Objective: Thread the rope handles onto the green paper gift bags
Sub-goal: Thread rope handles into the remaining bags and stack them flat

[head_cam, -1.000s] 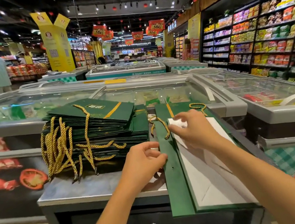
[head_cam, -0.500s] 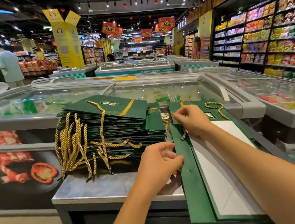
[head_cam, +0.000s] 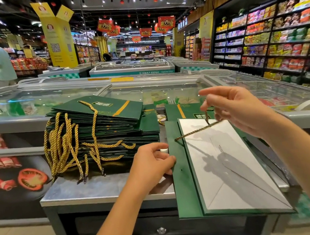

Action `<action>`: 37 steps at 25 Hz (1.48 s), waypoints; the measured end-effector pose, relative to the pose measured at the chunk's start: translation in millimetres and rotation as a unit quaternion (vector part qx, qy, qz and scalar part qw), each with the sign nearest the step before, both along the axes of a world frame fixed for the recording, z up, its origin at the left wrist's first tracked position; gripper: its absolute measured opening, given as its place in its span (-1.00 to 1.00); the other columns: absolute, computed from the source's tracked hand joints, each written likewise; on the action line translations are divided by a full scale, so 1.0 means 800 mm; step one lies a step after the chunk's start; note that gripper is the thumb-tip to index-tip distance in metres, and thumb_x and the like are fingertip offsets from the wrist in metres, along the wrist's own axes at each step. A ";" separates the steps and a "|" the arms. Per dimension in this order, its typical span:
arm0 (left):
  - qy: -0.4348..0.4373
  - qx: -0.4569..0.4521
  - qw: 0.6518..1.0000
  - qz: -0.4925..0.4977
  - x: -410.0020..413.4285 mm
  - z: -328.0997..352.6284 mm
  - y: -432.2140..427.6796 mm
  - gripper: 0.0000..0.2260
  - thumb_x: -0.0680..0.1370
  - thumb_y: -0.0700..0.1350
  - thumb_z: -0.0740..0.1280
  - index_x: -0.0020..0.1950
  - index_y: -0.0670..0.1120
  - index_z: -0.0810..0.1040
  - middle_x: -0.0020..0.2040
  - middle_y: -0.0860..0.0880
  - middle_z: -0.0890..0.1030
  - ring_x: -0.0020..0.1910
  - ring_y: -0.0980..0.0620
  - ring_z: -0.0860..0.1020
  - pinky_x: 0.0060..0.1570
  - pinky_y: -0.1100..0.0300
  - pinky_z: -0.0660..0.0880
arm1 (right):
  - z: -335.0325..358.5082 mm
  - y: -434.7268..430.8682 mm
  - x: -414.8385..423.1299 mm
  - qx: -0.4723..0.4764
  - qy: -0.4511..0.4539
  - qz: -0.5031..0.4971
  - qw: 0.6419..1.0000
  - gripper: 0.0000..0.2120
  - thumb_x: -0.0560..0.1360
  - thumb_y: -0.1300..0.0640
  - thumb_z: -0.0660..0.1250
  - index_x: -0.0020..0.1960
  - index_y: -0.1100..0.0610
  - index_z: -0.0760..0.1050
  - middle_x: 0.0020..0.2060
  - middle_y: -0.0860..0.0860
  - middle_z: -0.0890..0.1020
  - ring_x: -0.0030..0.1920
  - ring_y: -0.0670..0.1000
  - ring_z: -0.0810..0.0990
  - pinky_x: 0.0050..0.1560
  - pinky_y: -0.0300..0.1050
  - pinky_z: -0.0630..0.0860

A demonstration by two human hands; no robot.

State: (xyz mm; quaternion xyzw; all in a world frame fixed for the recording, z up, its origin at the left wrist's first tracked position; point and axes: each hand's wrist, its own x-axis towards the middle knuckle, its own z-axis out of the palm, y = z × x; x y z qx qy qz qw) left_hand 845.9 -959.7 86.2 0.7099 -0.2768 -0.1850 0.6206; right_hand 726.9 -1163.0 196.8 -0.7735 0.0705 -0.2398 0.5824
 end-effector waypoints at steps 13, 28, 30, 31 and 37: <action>-0.032 0.008 0.999 0.007 -0.008 0.007 0.003 -0.67 0.51 -0.22 0.47 0.26 -0.09 0.57 -0.12 -0.09 0.73 -0.27 0.01 0.69 -0.14 -0.04 0.69 | -0.104 0.037 -0.032 -0.252 0.069 -0.032 0.965 -0.83 0.50 0.05 0.50 0.04 0.03 0.58 -0.35 -0.01 0.64 -0.41 -0.11 0.47 -0.34 -0.25 0.38; -0.028 0.007 0.999 0.019 -0.013 0.009 -0.001 -0.72 0.48 -0.22 0.47 0.18 -0.06 0.62 -0.16 -0.05 0.73 -0.31 0.00 0.68 -0.19 -0.05 0.69 | -0.119 0.047 -0.033 -0.271 0.034 -0.024 0.962 -0.88 0.53 0.21 0.45 -0.03 -0.01 0.70 -0.32 -0.24 0.66 -0.49 -0.12 0.33 -0.41 -0.30 0.29; -0.033 0.008 0.999 0.021 -0.013 0.010 -0.001 -0.76 0.49 -0.20 0.48 0.14 -0.07 0.62 -0.16 -0.07 0.73 -0.31 0.00 0.69 -0.24 0.03 0.67 | -0.115 0.046 -0.030 -0.274 0.042 -0.012 0.961 -0.89 0.53 0.18 0.47 -0.06 -0.02 0.72 -0.33 -0.21 0.66 -0.49 -0.13 0.37 -0.41 -0.29 0.31; -0.031 0.009 0.999 0.024 -0.012 0.009 -0.001 -0.79 0.49 -0.19 0.49 0.12 -0.09 0.63 -0.15 -0.08 0.73 -0.31 0.00 0.69 -0.26 0.06 0.66 | -0.114 0.045 -0.027 -0.270 0.042 -0.006 0.962 -0.88 0.52 0.20 0.47 -0.08 -0.01 0.71 -0.33 -0.18 0.66 -0.50 -0.14 0.39 -0.41 -0.29 0.33; 0.011 0.006 1.000 -0.001 -0.010 0.010 0.000 -0.92 0.55 -0.28 0.39 0.03 -0.20 0.63 -0.10 -0.17 0.73 -0.23 -0.03 0.71 -0.27 0.15 0.62 | -0.114 0.049 -0.009 -0.223 0.010 0.017 0.975 -0.88 0.51 0.30 0.45 -0.10 0.11 0.71 -0.43 -0.19 0.61 -0.45 -0.18 0.45 -0.37 -0.36 0.38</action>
